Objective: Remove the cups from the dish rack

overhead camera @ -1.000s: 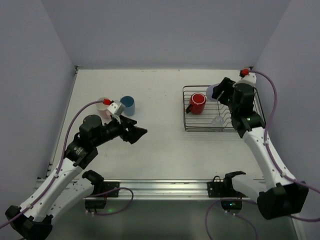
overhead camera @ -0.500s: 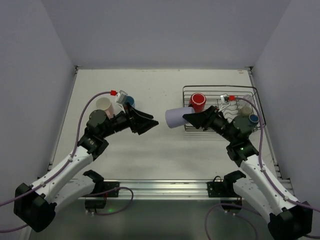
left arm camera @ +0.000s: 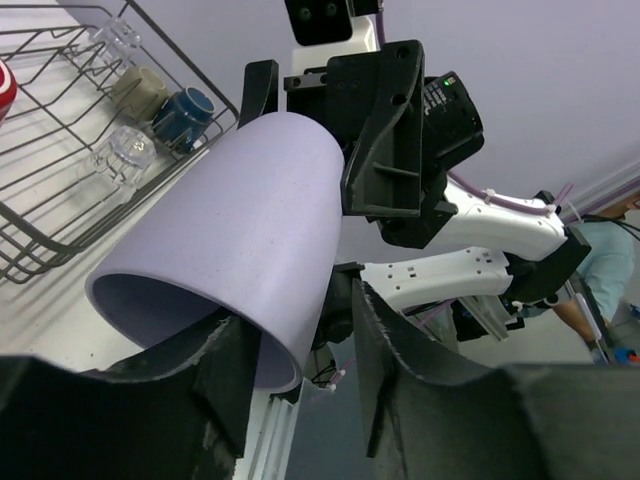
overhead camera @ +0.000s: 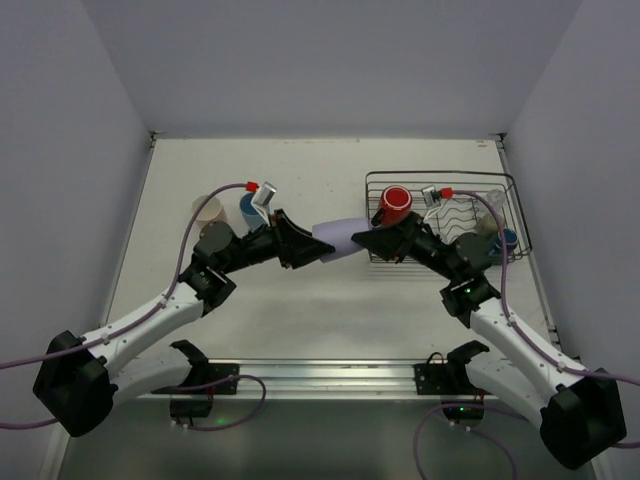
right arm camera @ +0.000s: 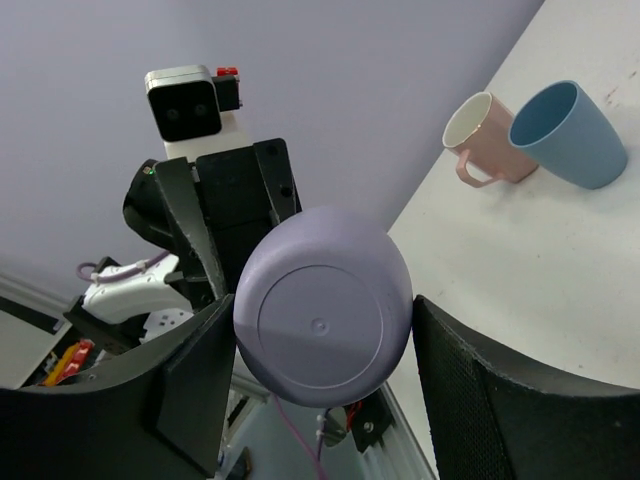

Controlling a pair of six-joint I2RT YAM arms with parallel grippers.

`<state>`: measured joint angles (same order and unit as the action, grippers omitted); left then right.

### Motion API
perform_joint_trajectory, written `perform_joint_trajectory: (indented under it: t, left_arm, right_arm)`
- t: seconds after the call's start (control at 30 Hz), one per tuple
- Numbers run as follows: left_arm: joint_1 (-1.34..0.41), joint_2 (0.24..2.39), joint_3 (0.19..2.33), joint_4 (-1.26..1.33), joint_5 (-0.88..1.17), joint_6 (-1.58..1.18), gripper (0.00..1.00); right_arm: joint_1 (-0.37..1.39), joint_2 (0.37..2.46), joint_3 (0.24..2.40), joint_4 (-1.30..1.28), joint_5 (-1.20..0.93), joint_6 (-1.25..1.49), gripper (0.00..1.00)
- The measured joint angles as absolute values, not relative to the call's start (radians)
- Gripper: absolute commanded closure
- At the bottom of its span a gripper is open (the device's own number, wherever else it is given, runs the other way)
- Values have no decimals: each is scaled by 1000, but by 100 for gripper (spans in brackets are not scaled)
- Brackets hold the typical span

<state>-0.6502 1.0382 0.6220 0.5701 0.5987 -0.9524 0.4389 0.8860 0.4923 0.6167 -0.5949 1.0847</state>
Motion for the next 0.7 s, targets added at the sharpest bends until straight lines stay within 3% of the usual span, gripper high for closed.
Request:
perform_joint_trajectory:
  t: [0.1,0.13,0.2,0.23,0.33,0.47,0.7]
  left_arm:
    - [-661,1058,622,597,597,-964,72]
    - [-664,1064,622,605,596,-970,86]
    - [-665,1068,622,628,601,-986,98]
    - [-665,1064,622,642,604,-984,100]
    - [-669,1047,625,617,582,-964,100]
    - [-675,1012,677,423,487,-855,100]
    - [-675,970,950,-80,149,-582,100]
  right_arm:
    - [445,896,487,645,-595,1100,71]
    - [448,899,487,654,-595,1102,70]
    - [451,908,485,669,-590,1108,62]
    - [453,914,484,674,-585,1114,36]
    - [459,928,482,690,-582,1119,3]
    - [481,941,481,654,-584,1101,1]
    - [482,843,481,472,-524,999,1]
